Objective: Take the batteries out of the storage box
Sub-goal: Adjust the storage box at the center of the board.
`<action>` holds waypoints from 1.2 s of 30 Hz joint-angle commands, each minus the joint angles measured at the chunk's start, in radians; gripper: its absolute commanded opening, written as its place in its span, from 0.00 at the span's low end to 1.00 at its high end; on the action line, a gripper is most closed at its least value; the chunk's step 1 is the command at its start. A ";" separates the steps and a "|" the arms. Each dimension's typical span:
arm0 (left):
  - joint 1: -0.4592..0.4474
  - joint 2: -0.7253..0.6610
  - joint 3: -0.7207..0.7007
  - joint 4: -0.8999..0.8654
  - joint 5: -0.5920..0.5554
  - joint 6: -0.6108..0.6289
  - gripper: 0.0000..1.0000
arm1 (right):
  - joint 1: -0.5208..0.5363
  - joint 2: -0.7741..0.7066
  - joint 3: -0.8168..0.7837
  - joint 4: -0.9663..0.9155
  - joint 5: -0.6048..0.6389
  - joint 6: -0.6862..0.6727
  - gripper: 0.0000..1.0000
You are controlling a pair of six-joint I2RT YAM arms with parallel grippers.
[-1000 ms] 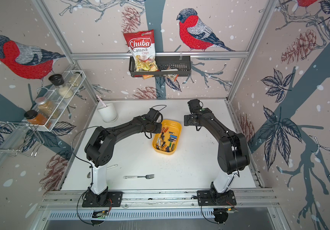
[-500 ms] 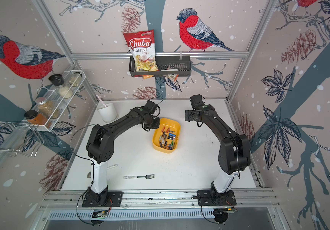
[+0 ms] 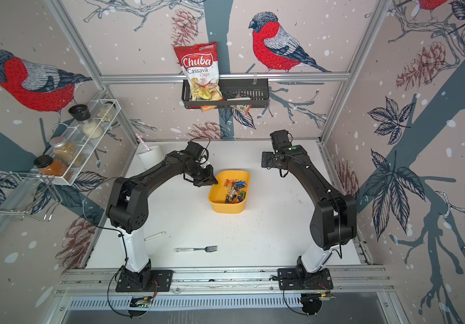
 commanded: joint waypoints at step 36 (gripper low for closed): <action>-0.038 -0.076 -0.240 0.348 -0.473 -0.009 0.00 | 0.180 0.122 0.106 -0.060 -0.002 0.036 0.97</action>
